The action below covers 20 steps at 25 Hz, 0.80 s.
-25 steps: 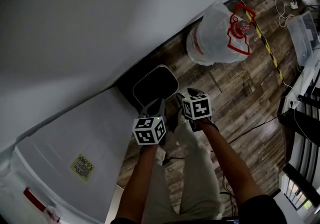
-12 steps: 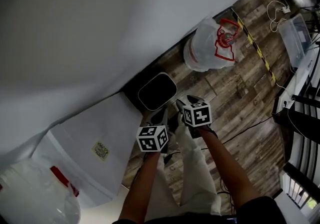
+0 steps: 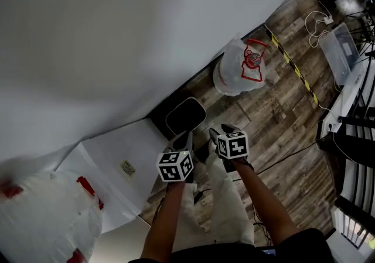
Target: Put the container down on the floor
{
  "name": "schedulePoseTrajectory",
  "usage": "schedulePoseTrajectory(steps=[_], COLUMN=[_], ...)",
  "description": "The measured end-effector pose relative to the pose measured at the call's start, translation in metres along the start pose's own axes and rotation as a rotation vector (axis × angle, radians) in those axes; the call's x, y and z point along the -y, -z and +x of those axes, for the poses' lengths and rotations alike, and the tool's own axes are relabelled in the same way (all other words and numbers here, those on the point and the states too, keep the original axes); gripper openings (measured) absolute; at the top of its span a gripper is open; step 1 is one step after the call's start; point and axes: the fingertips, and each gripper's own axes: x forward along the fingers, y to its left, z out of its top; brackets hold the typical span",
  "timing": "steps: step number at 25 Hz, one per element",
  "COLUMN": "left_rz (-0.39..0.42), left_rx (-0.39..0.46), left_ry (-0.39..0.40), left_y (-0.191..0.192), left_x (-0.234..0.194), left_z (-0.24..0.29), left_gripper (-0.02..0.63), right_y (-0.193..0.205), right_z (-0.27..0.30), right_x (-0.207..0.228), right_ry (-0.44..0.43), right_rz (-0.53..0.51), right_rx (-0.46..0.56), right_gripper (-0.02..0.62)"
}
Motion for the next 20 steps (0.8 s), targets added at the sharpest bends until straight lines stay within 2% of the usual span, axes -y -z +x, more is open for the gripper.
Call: schedulePoseTrajectory(steps=[5, 13, 18, 20], left_rz=[0.008, 0.03, 0.065, 0.081], left_rx=[-0.007, -0.057, -0.026, -0.016], left_ry=[0.021, 0.06, 0.077, 0.094], left_y=[-0.003, 0.007, -0.017, -0.028], left_x=[0.025, 0.053, 0.075, 0.086], left_z=[-0.021, -0.068, -0.088, -0.095], left_gripper=[0.017, 0.017, 0.017, 0.017], right_y=[-0.001, 0.008, 0.002, -0.006], right_z=[-0.035, -0.083, -0.119, -0.136], right_x=[-0.002, -0.019, -0.025, -0.028], right_ry=[-0.001, 0.029, 0.054, 0.074], right_rz=[0.019, -0.02, -0.059, -0.079], right_rx=[0.014, 0.029, 0.065, 0.1], right_gripper=[0.216, 0.196, 0.163, 0.126])
